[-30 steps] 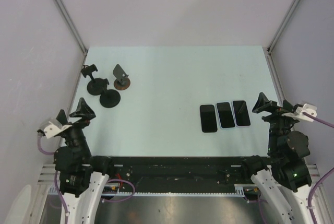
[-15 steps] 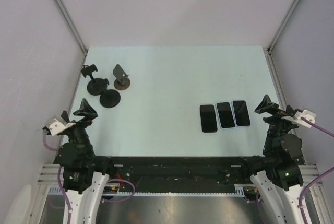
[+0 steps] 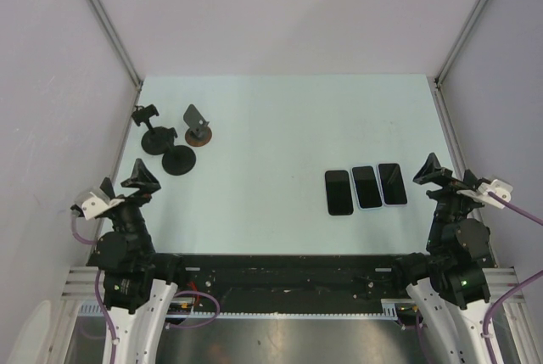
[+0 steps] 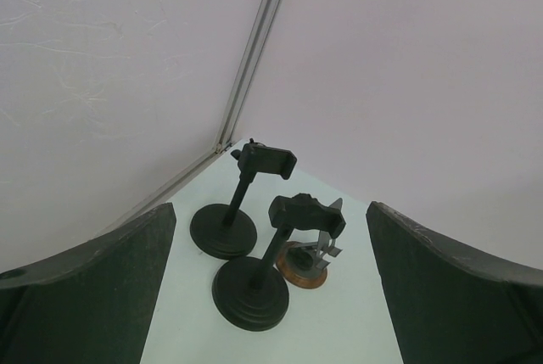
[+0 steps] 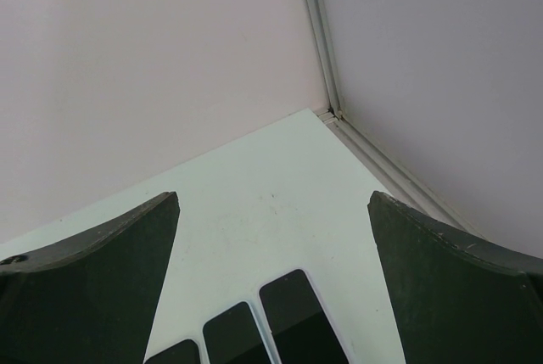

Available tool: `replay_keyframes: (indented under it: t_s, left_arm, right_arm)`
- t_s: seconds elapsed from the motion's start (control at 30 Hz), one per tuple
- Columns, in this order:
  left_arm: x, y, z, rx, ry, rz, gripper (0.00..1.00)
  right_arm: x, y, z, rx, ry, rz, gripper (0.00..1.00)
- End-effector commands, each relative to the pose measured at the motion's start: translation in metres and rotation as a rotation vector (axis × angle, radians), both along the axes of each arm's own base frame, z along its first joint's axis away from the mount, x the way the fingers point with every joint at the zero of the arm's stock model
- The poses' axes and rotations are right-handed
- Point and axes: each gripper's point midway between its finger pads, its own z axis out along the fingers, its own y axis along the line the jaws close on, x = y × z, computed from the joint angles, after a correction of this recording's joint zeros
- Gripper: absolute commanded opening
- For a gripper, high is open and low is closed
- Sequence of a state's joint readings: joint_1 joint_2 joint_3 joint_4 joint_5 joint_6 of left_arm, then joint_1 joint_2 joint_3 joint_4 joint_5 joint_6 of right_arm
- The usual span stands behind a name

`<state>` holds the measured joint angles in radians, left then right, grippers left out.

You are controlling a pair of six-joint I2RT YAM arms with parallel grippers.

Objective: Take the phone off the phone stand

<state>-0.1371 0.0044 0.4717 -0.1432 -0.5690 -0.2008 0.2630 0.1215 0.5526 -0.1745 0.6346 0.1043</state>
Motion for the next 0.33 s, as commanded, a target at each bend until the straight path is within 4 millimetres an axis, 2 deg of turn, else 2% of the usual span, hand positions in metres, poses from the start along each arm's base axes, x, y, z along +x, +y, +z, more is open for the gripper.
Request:
replay_keyframes:
  t_s: [0.0, 0.3]
  left_arm:
    - [-0.019, 0.0008, 0.0199, 0.016, -0.111, -0.008, 1.0]
    - [-0.0157, -0.0023, 0.0197, 0.026, -0.109, -0.023, 1.0]
  right_arm:
    - [0.0023, 0.002, 0.0092, 0.016, -0.045, 0.01, 1.0]
    - [-0.0011, -0.0013, 0.01, 0.021, -0.054, -0.003, 1.0]
